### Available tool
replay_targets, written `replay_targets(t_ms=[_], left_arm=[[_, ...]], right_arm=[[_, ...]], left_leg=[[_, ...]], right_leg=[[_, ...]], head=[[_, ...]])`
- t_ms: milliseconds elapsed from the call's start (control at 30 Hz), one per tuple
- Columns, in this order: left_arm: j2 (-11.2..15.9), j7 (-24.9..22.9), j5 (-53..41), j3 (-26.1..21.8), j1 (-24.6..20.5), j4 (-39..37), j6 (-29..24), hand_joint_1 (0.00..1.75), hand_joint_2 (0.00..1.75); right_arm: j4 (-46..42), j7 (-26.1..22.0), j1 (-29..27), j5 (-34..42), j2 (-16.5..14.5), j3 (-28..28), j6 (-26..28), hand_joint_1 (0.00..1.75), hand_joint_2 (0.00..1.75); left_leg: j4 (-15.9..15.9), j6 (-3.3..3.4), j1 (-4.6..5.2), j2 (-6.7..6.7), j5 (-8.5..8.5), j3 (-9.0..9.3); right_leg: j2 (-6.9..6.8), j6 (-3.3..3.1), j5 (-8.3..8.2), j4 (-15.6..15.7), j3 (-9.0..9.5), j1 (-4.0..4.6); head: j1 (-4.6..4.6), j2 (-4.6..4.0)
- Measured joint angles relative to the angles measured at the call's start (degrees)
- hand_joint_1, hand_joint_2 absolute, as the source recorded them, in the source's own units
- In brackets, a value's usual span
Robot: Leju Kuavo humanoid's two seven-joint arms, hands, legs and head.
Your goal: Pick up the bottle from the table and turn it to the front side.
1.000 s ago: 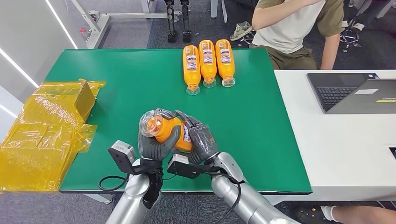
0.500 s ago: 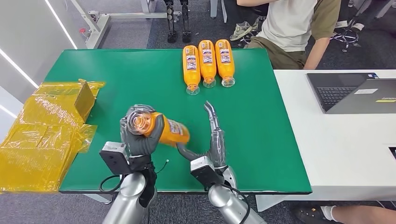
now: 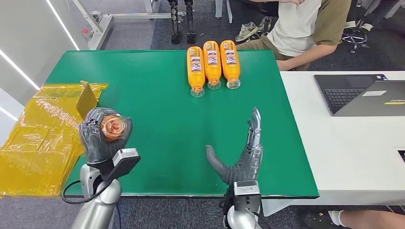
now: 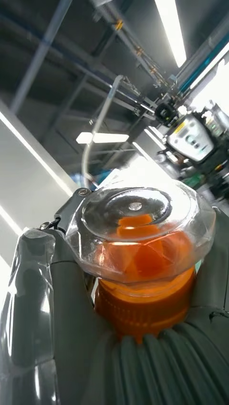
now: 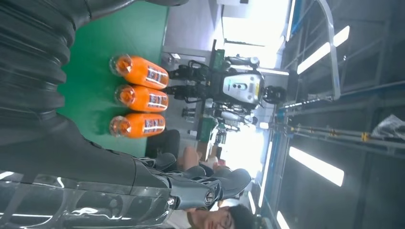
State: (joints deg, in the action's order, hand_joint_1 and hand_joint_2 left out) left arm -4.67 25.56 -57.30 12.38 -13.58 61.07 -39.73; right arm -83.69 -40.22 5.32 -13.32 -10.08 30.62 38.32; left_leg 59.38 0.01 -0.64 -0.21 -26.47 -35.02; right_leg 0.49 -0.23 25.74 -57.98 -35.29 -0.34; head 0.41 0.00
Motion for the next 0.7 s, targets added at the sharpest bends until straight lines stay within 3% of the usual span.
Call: replay_targets(t_ms=[233,467,700], left_arm=[[4.0,-2.3,-17.3,-8.2,-5.7,-7.7,0.0,1.75,1.75],[6.2,0.9,-18.0,-10.3,-14.0,-25.9,4.6,1.75,1.75],[7.7,-3.9,-21.7,-10.2,-16.2,-36.9,10.5,1.75,1.75]], right_arm=[[-4.9,0.0,-2.4,0.3,0.0,-1.5,0.0,0.00,1.75],[-8.0,0.0,-4.1,-0.4,0.1,-2.4,0.0,0.00,1.75],[-9.2,0.0,-5.0,-0.8,0.2,-2.8,0.0,0.00,1.75]], left_leg=[[0.0,-0.01,0.01,0.00,0.01,0.03],[0.0,-0.01,0.01,0.03,0.01,0.03],[0.0,-0.03,0.02,0.14,-0.02,0.04]], right_leg=[[0.00,-0.01,-0.01,0.0,0.01,-0.01],[0.03,-0.01,-0.02,0.0,0.03,-0.01],[0.14,-0.02,-0.01,0.0,-0.02,-0.02]], head=[[0.01,0.00],[0.01,0.00],[0.02,0.00]])
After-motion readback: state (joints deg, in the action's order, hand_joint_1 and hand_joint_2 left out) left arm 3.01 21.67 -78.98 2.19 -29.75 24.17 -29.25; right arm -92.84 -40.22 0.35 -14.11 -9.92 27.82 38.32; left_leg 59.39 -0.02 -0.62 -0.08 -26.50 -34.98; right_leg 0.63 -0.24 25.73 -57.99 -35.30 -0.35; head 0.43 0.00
